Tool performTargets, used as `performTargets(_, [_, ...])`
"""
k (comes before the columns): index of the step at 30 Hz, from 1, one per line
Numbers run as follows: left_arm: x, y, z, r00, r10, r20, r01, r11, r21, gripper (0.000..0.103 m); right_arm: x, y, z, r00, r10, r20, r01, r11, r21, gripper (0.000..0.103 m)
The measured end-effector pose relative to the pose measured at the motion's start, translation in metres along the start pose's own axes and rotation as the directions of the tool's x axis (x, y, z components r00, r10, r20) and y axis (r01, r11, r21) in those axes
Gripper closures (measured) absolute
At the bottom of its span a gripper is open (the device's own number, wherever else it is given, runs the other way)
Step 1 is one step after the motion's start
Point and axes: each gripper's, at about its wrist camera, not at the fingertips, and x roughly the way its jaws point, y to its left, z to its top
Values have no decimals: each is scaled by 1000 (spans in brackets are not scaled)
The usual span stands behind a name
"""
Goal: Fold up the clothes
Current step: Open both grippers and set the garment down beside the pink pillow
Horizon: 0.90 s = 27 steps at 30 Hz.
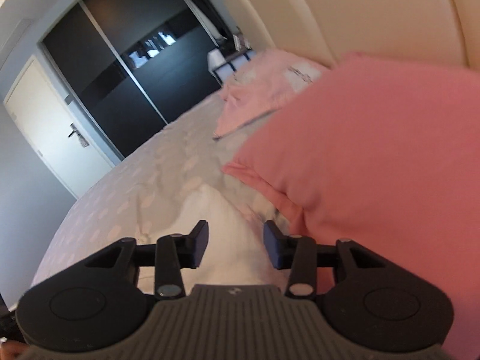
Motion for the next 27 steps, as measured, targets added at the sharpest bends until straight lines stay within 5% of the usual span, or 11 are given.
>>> performTargets(4, [4,-32,1,1000,10,20,-12,996,84,66,13,39,-4,1000,16,12,-14,995,-101,77])
performTargets(8, [32,-41,-10,1000,7,-5,-7,998,59,66,46,57,-15,999,-37,13,38,988,-149,78])
performTargets(16, [83,-38,-32,998,17,-56,-11,995,99,69,105,1,-37,995,-103,-14,103,995,1,93])
performTargets(21, [110,-32,-36,994,28,-102,-19,996,87,71,124,-13,-38,993,-121,-4,121,992,26,93])
performTargets(27, [95,-42,-35,996,35,-85,-23,990,139,71,113,-27,-35,992,-127,-8,127,984,124,86])
